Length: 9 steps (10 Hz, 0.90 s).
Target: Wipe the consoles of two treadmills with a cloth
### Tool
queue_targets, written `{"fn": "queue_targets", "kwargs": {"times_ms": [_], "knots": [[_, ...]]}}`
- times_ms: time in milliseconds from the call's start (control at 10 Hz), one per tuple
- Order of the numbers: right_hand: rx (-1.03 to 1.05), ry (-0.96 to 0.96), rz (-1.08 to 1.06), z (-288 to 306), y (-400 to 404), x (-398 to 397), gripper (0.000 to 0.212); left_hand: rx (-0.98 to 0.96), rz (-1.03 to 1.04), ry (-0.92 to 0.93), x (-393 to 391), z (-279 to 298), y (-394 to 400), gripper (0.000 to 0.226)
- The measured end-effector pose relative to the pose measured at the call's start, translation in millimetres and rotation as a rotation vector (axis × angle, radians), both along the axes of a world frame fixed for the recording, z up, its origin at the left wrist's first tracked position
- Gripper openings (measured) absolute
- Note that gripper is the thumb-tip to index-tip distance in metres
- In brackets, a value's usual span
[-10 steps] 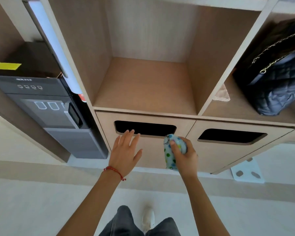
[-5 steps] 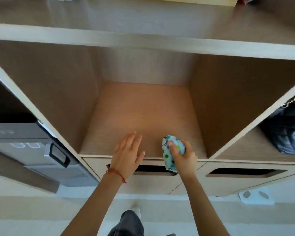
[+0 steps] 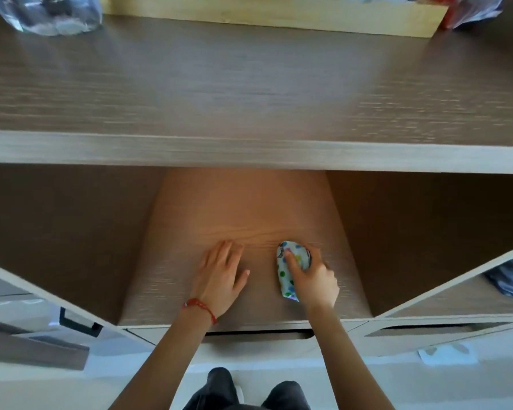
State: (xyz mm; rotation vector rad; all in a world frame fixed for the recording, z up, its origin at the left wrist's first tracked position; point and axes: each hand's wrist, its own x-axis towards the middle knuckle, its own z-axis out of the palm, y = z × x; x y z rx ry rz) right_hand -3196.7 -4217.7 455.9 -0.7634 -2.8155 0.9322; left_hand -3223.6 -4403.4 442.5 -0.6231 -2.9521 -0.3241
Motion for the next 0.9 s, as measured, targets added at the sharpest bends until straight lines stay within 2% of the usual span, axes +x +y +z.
{"fn": "queue_targets", "kwargs": {"times_ms": [100, 400, 700, 900], "knots": [[0.113, -0.034, 0.028, -2.5, -2.1, -1.1, 0.054, 0.0, 0.016, -0.014, -2.4, -0.3, 3.4, 0.053], [0.095, 0.006, 0.091, -1.7, 5.4, 6.2, 0.056, 0.006, 0.045, -0.055, 7.3, 4.0, 11.8, 0.054], [0.088, 0.193, 0.221, -2.4, 20.2, 41.0, 0.07, 0.038, 0.118, -0.039, 50.1, 12.5, 18.8, 0.053], [0.17, 0.262, 0.301, -14.3, 23.9, 76.7, 0.069, 0.073, 0.136, 0.072, 91.1, 6.8, 16.4, 0.052]]}}
